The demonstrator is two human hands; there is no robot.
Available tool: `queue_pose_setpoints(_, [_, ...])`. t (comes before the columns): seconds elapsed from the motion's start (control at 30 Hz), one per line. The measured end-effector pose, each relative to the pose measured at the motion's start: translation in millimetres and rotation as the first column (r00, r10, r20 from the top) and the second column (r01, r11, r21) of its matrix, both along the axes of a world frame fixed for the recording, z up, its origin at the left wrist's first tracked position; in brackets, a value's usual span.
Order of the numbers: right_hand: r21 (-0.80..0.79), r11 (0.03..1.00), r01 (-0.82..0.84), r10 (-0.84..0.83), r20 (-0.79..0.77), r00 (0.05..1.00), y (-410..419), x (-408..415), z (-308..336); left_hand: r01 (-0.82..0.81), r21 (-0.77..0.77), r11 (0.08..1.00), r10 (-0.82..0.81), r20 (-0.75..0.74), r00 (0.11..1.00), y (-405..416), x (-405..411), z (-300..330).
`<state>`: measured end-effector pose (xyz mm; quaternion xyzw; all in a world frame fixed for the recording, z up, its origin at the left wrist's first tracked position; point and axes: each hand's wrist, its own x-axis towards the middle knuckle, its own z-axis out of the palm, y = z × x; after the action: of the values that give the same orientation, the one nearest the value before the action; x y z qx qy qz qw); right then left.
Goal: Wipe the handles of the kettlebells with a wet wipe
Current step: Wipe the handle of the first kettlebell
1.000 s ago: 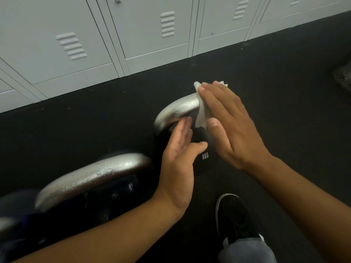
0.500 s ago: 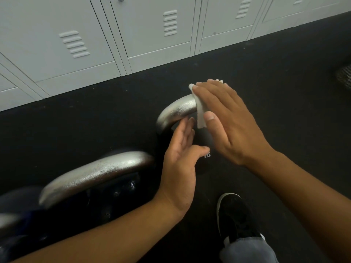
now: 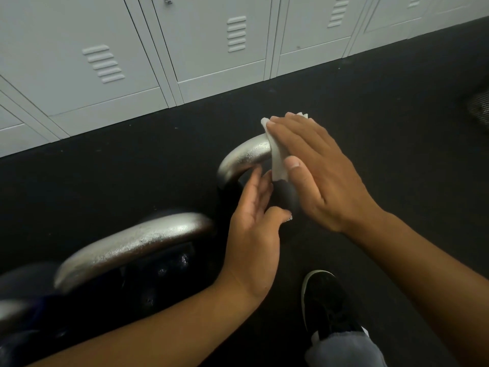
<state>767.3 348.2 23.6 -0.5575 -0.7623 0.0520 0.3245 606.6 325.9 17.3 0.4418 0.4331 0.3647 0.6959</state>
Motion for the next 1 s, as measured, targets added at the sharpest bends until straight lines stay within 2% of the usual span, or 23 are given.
queue_pose_setpoints(0.07, [0.012,1.0,0.019,-0.016,-0.184,0.983,-3.1,1.6,-0.1,0.011,0.051,0.999,-0.001,-0.179,0.984,-2.4,2.2,1.2])
queue_pose_setpoints(0.13, [-0.033,0.989,0.143,-0.145,-0.384,0.912,-3.4,7.0,-5.2,0.114,0.151,0.982,-0.048,-0.384,0.922,-5.7,3.8,8.6])
queue_pose_setpoints(0.2, [-0.123,0.965,0.231,-0.262,-0.462,0.847,-2.4,13.4,-10.4,0.235,0.342,0.91,-0.044,-0.483,0.875,-7.4,3.9,24.9])
queue_pose_setpoints(0.27, [-0.158,0.964,0.215,-0.264,-0.458,0.849,-3.3,17.6,-14.5,0.337,0.601,0.724,0.057,-0.539,0.84,0.0,5.7,42.7])
queue_pose_setpoints(0.33, [-0.155,0.974,0.165,-0.219,-0.466,0.857,-4.7,18.9,-16.4,0.468,0.745,0.474,0.243,-0.622,0.744,14.4,12.1,51.7])
queue_pose_setpoints(0.37, [-0.154,0.977,0.149,-0.205,-0.474,0.857,-5.1,18.6,-15.8,0.563,0.721,0.404,0.316,-0.688,0.653,20.8,16.0,55.9])
queue_pose_setpoints(0.47, [-0.179,0.972,0.151,-0.22,-0.483,0.847,-5.5,20.1,-11.6,0.792,0.471,0.388,0.351,-0.87,0.345,31.0,22.9,55.5])
queue_pose_setpoints(0.53, [-0.206,0.966,0.158,-0.237,-0.449,0.862,-7.8,22.0,-9.8,0.84,0.395,0.371,0.371,-0.893,0.256,34.1,18.6,46.8])
queue_pose_setpoints(0.6, [-0.256,0.954,0.158,-0.256,-0.415,0.873,-11.9,22.2,-10.7,0.86,0.363,0.358,0.392,-0.895,0.215,36.9,13.2,40.4])
queue_pose_setpoints(0.77, [-0.342,0.931,0.128,-0.256,-0.359,0.898,-24.7,18.5,-11.9,0.843,0.376,0.385,0.415,-0.886,0.206,31.1,10.3,38.3])
queue_pose_setpoints(0.87, [-0.332,0.934,0.132,-0.246,-0.328,0.912,-24.5,19.1,-7.4,0.863,0.345,0.369,0.411,-0.893,0.181,34.2,14.9,44.4])
queue_pose_setpoints(1.0, [-0.291,0.942,0.169,-0.277,-0.385,0.88,-21.0,8.4,-11.5,0.874,0.343,0.345,0.406,-0.894,0.19,42.7,19.0,51.0])
